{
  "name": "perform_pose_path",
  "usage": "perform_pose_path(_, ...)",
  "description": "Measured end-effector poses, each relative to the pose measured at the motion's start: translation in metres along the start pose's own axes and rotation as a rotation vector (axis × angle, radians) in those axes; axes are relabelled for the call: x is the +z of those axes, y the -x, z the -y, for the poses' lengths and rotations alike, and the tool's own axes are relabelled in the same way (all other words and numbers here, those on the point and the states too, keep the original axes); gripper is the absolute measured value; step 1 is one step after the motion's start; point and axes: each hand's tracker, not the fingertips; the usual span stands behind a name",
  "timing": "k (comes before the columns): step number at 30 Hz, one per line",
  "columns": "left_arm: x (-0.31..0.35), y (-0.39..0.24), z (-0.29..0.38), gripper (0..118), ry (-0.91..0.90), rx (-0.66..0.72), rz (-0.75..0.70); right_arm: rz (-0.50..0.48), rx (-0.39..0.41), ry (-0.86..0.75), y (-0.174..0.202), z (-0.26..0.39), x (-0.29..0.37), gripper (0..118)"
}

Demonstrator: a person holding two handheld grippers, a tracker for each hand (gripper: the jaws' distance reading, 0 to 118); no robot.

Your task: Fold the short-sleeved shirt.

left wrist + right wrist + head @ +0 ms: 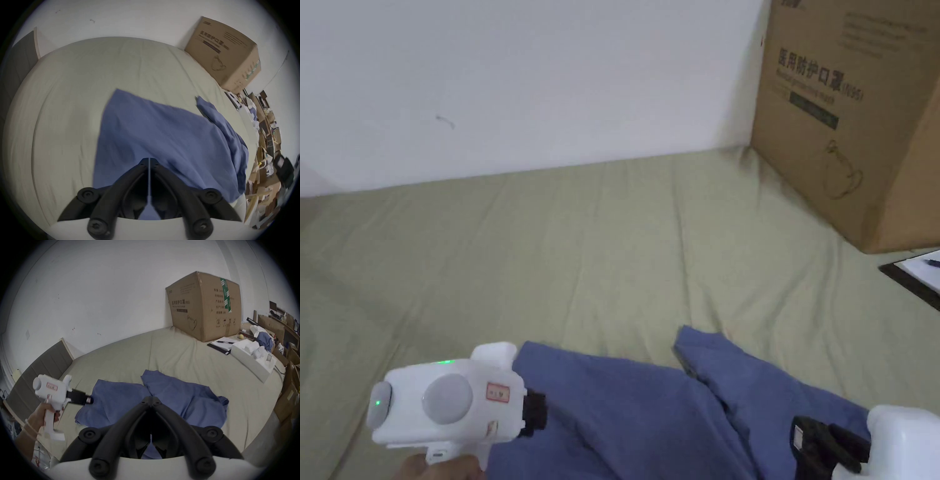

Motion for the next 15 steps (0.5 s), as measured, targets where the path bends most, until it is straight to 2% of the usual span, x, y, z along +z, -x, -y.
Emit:
perform_pose_path(1,-0.008,0.004,-0.013,65,0.001,0.004,0.003,0.003,0.003,0.007,0.0,0.0,-0.006,0)
perform_pose_path(2,-0.019,0.006,-0.028,98,0.018,0.005,-0.002,0.009,0.012,0.015,0.001,0.0,-0.012,0)
perform_pose_path(3,-0.028,0.008,-0.039,113,0.035,0.014,-0.005,0.014,0.025,0.026,0.001,-0.001,-0.016,0)
perform_pose_path(6,-0.049,0.013,-0.069,114,0.001,0.081,0.013,0.027,0.036,0.045,-0.002,-0.002,-0.03,0)
perform_pose_path(8,-0.068,0.017,-0.087,114,0.026,0.124,0.036,0.038,0.005,0.06,-0.008,-0.002,-0.039,0)
perform_pose_path(9,-0.078,0.018,-0.09,109,0.04,0.131,0.034,0.035,-0.017,0.068,-0.011,-0.002,-0.043,0)
perform_pose_path(10,-0.09,0.017,-0.092,93,0.089,0.141,-0.005,0.034,-0.04,0.077,-0.014,-0.001,-0.046,0)
perform_pose_path(11,-0.101,0.014,-0.088,85,0.164,0.146,-0.076,0.037,-0.051,0.083,-0.017,0.001,-0.047,0)
perform_pose_path(12,-0.105,0.005,-0.081,85,0.166,0.053,-0.201,0.035,-0.055,0.088,-0.019,0.002,-0.048,0)
perform_pose_path(13,-0.102,-0.005,-0.076,80,0.108,-0.056,-0.17,0.034,-0.05,0.093,-0.021,0.002,-0.048,0)
perform_pose_path(15,-0.094,-0.01,-0.075,78,0.106,-0.036,-0.201,0.056,-0.011,0.112,-0.024,0.003,-0.05,0)
